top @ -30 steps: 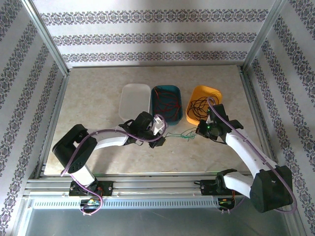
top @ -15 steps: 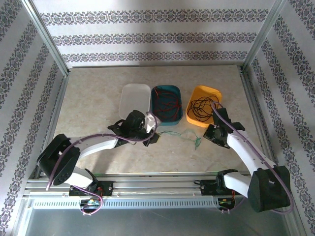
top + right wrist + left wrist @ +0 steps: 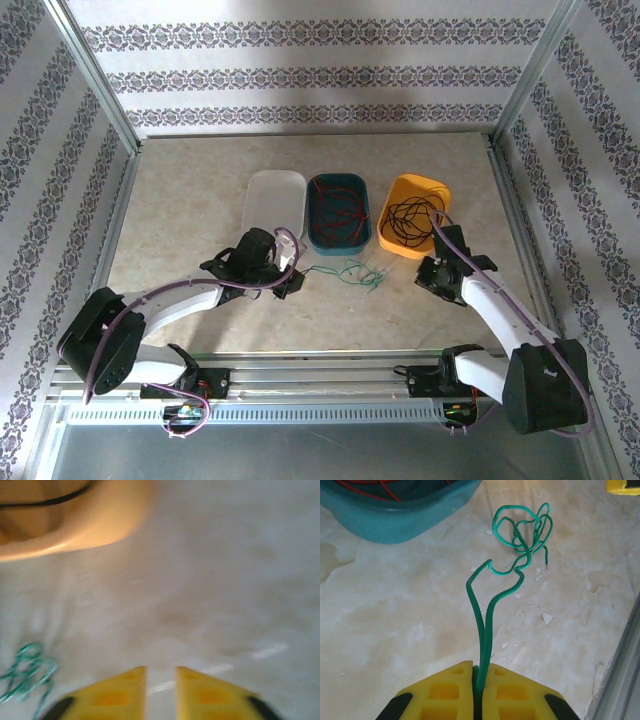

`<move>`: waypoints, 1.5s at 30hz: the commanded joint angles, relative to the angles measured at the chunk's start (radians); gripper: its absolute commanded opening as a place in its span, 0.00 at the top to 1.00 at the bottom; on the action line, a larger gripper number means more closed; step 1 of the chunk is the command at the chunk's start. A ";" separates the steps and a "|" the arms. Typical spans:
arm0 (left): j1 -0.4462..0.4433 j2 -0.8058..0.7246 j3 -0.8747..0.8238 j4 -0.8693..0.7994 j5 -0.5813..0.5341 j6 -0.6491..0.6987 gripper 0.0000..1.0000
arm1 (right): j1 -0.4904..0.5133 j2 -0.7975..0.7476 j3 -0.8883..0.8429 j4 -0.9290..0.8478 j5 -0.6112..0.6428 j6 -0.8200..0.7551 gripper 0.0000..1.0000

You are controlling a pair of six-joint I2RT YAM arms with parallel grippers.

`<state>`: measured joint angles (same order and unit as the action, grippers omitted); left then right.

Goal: Untangle the cables

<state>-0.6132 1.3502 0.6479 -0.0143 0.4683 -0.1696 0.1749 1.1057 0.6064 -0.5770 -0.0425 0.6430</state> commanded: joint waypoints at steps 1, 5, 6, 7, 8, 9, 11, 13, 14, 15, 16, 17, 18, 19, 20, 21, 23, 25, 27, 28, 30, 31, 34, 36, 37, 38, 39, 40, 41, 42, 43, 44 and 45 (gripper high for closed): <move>0.004 0.009 0.021 -0.026 -0.011 0.004 1.00 | 0.108 0.019 0.026 0.113 -0.103 -0.047 0.58; 0.001 0.016 0.025 -0.036 -0.046 0.004 1.00 | 0.176 0.142 0.074 0.139 -0.116 -0.062 0.53; 0.001 0.017 0.027 -0.042 -0.050 0.008 1.00 | 0.187 0.178 0.089 0.138 -0.116 -0.071 0.54; -0.002 0.016 0.027 -0.048 -0.054 0.011 1.00 | 0.200 0.212 0.105 0.138 -0.110 -0.080 0.53; -0.004 0.012 0.026 -0.049 -0.055 0.011 1.00 | 0.212 0.244 0.120 0.139 -0.105 -0.089 0.53; -0.004 0.008 0.025 -0.051 -0.055 0.012 1.00 | 0.217 0.270 0.130 0.145 -0.099 -0.091 0.53; -0.005 0.000 0.024 -0.055 -0.058 0.009 1.00 | 0.218 0.334 0.149 0.149 -0.077 -0.084 0.58; -0.005 -0.010 0.025 -0.061 -0.061 0.010 1.00 | 0.213 0.387 0.165 0.134 -0.032 -0.068 0.73; -0.005 -0.019 0.025 -0.063 -0.073 0.008 1.00 | 0.209 0.406 0.169 0.123 -0.008 -0.055 0.86; -0.005 -0.031 0.023 -0.065 -0.090 0.004 1.00 | 0.204 0.418 0.170 0.110 0.012 -0.044 0.94; -0.005 -0.046 0.020 -0.065 -0.117 -0.003 1.00 | 0.196 0.420 0.167 0.108 0.008 -0.038 1.00; -0.004 -0.064 0.018 -0.071 -0.154 -0.010 1.00 | 0.193 0.412 0.161 0.109 0.011 -0.032 1.00; -0.004 -0.081 0.018 -0.080 -0.198 -0.015 1.00 | 0.192 0.402 0.159 0.092 0.037 -0.018 1.00; -0.003 -0.100 0.016 -0.091 -0.255 -0.028 1.00 | 0.185 0.390 0.159 0.067 0.060 -0.007 1.00; 0.004 -0.119 0.013 -0.099 -0.294 -0.038 1.00 | 0.169 0.375 0.147 0.058 0.061 0.004 1.00; 0.010 -0.138 0.010 -0.106 -0.323 -0.050 1.00 | 0.153 0.358 0.131 0.057 0.054 0.015 1.00; 0.026 -0.167 0.003 -0.126 -0.353 -0.068 1.00 | 0.113 0.305 0.093 0.047 0.050 0.041 1.00; 0.029 -0.165 0.009 -0.164 -0.325 -0.054 1.00 | 0.069 0.246 0.061 0.030 0.052 0.069 1.00; 0.028 -0.136 0.020 -0.196 -0.268 -0.044 1.00 | 0.024 0.178 0.028 0.030 0.035 0.086 1.00; 0.027 -0.115 0.022 -0.204 -0.238 -0.048 1.00 | 0.007 0.145 0.017 0.027 0.030 0.092 1.00; 0.020 -0.085 0.022 -0.208 -0.205 -0.048 1.00 | -0.009 0.101 0.018 -0.004 0.049 0.097 1.00; 0.015 -0.073 0.024 -0.212 -0.218 -0.049 1.00 | -0.015 0.084 0.024 -0.026 0.073 0.099 1.00; 0.011 -0.043 0.035 -0.225 -0.239 -0.042 1.00 | -0.042 0.039 0.027 -0.058 0.112 0.114 1.00; 0.007 -0.032 0.046 -0.243 -0.260 -0.024 1.00 | -0.063 0.018 0.036 -0.098 0.166 0.135 1.00; 0.007 -0.029 0.050 -0.258 -0.274 -0.016 1.00 | -0.079 0.009 0.041 -0.122 0.194 0.143 1.00; 0.007 -0.026 0.057 -0.274 -0.292 -0.007 1.00 | -0.101 -0.003 0.041 -0.134 0.214 0.150 1.00; 0.007 -0.023 0.060 -0.286 -0.308 -0.008 1.00 | -0.124 -0.012 0.038 -0.136 0.218 0.147 1.00; 0.009 -0.021 0.061 -0.289 -0.319 -0.015 1.00 | -0.152 -0.021 0.039 -0.145 0.220 0.148 1.00; 0.009 -0.018 0.062 -0.294 -0.332 -0.021 1.00 | -0.182 -0.029 0.040 -0.154 0.222 0.149 1.00; 0.009 -0.013 0.065 -0.301 -0.351 -0.032 1.00 | -0.208 -0.036 0.038 -0.158 0.219 0.144 1.00; 0.010 -0.005 0.068 -0.311 -0.373 -0.045 1.00 | -0.239 -0.047 0.038 -0.166 0.218 0.145 1.00; 0.014 0.002 0.068 -0.316 -0.381 -0.056 1.00 | -0.272 -0.056 0.036 -0.166 0.209 0.139 1.00; 0.017 0.009 0.068 -0.320 -0.385 -0.063 1.00 | -0.299 -0.062 0.036 -0.170 0.201 0.135 1.00</move>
<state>-0.6029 1.3361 0.7033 -0.2329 0.1848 -0.1997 -0.0547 1.0698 0.6346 -0.6884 0.0837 0.7650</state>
